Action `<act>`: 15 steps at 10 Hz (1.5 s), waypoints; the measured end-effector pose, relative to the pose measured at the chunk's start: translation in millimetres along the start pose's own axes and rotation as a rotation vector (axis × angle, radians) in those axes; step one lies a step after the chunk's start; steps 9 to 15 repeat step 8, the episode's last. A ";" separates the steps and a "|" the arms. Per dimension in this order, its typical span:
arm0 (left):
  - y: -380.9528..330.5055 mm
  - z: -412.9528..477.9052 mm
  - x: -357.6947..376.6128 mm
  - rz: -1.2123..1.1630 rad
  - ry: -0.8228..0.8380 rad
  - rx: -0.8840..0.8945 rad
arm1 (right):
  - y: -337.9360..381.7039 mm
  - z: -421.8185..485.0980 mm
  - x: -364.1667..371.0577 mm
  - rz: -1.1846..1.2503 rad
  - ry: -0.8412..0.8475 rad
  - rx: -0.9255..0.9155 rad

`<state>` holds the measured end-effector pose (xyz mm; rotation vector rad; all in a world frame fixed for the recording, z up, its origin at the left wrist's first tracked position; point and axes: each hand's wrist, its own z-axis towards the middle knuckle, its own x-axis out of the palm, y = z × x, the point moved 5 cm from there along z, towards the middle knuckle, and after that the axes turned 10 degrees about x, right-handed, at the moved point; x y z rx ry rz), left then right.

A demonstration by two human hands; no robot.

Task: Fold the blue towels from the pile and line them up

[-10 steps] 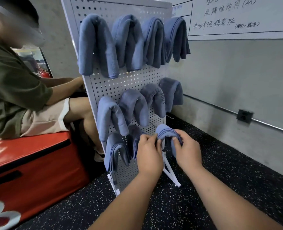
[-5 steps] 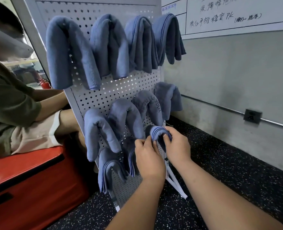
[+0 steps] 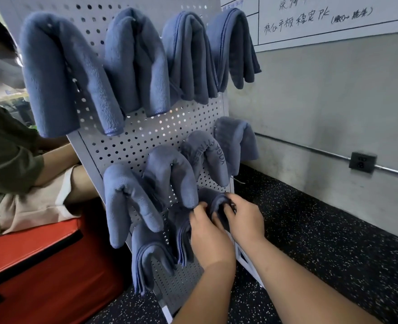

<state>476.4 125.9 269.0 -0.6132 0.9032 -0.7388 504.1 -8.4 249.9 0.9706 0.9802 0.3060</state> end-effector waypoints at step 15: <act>13.3 -9.0 6.8 0.049 0.131 0.002 | -23.0 -20.1 6.3 -0.123 0.117 -0.097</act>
